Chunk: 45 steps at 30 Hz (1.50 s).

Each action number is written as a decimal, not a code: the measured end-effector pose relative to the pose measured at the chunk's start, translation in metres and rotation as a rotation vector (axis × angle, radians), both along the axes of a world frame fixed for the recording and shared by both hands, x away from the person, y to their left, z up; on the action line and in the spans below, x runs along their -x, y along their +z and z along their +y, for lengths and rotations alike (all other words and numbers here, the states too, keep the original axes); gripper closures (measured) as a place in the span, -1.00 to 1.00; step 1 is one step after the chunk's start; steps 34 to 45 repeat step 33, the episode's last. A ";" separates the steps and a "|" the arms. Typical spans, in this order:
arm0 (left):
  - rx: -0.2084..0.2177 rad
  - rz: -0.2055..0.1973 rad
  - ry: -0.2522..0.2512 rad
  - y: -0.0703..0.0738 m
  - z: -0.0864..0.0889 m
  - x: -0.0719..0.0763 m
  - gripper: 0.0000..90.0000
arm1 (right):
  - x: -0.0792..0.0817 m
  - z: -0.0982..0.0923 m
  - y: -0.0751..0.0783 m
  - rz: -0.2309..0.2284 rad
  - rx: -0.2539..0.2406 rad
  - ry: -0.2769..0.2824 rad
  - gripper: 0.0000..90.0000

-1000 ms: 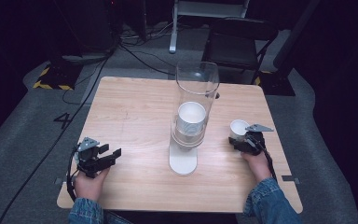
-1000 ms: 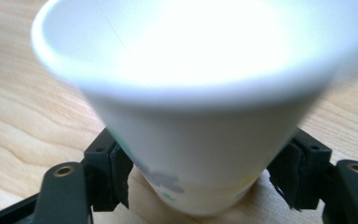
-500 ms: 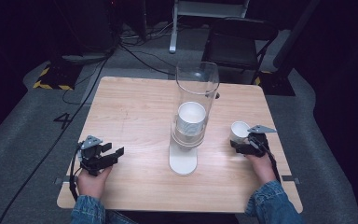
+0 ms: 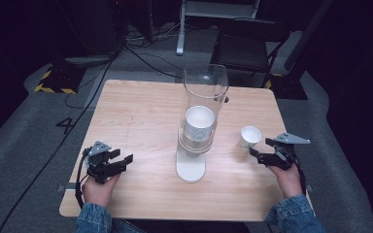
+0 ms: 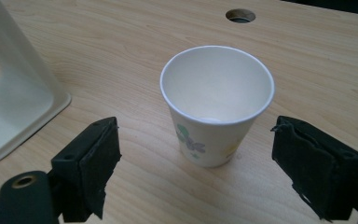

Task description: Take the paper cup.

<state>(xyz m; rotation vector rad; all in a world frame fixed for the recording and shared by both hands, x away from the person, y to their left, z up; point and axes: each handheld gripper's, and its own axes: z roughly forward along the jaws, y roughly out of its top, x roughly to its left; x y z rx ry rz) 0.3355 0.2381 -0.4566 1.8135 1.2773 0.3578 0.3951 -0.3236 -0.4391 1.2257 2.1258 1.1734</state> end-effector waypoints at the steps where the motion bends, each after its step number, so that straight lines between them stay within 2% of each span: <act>1: -0.003 -0.001 -0.007 0.000 -0.001 0.001 -0.12 | 0.003 -0.003 0.003 0.003 -0.012 -0.001 -0.66; 2: -0.006 -0.001 -0.012 0.001 -0.002 0.002 -0.12 | 0.010 -0.009 0.006 -0.010 -0.032 -0.006 -0.66; 5: -0.001 -0.005 -0.032 0.002 -0.002 0.006 -0.14 | 0.017 -0.015 0.011 -0.028 -0.049 -0.002 -0.66; 7: 0.010 -0.005 -0.036 0.002 -0.002 0.009 -0.17 | 0.022 -0.019 0.013 -0.037 -0.049 0.010 -0.67; 8: 0.006 -0.017 -0.042 0.001 -0.001 0.010 -0.18 | 0.026 -0.020 0.013 -0.035 -0.050 0.019 -0.67; 11: 0.008 -0.063 -0.051 -0.001 0.001 0.019 -0.22 | 0.037 -0.021 0.015 -0.047 -0.019 0.067 -0.66; 15: 0.013 -0.074 -0.065 -0.004 0.007 0.025 -0.30 | 0.049 -0.023 0.016 -0.057 0.006 0.081 -0.66; 18: 0.010 -0.075 -0.061 -0.005 0.009 0.027 -0.36 | 0.054 -0.024 0.015 -0.071 0.007 0.080 -0.65; 19: 0.009 -0.079 -0.056 -0.006 0.010 0.029 -0.37 | 0.059 -0.027 0.013 -0.100 0.001 0.070 -0.65; 21: 0.006 -0.081 -0.049 -0.006 0.012 0.029 -0.37 | 0.062 -0.028 0.011 -0.112 -0.008 0.065 -0.65; 24: 0.014 -0.083 -0.049 -0.006 0.012 0.028 -0.39 | 0.063 -0.029 0.007 -0.110 -0.017 0.078 -0.65; 25: 0.000 -0.081 -0.045 -0.006 0.010 0.028 -0.40 | 0.061 -0.029 0.003 -0.088 -0.015 0.078 -0.65; 26: 0.000 -0.081 -0.045 -0.006 0.010 0.028 -0.40 | 0.061 -0.029 0.003 -0.088 -0.015 0.078 -0.65; 28: -0.022 -0.071 -0.049 -0.008 0.008 0.025 -0.44 | 0.058 -0.028 -0.004 -0.073 0.008 0.079 -0.65; 30: -0.025 -0.067 -0.052 -0.009 0.008 0.024 -0.46 | 0.057 -0.028 -0.006 -0.068 0.018 0.078 -0.65; 31: -0.040 -0.049 -0.039 -0.011 0.008 0.022 -0.50 | 0.055 -0.028 -0.010 -0.060 0.033 0.079 -0.65; 33: -0.046 -0.045 -0.036 -0.012 0.008 0.021 -0.56 | 0.052 -0.028 -0.016 -0.041 0.044 0.072 -0.65; 45: -0.046 -0.045 -0.036 -0.012 0.008 0.021 -0.56 | 0.052 -0.028 -0.016 -0.041 0.044 0.072 -0.65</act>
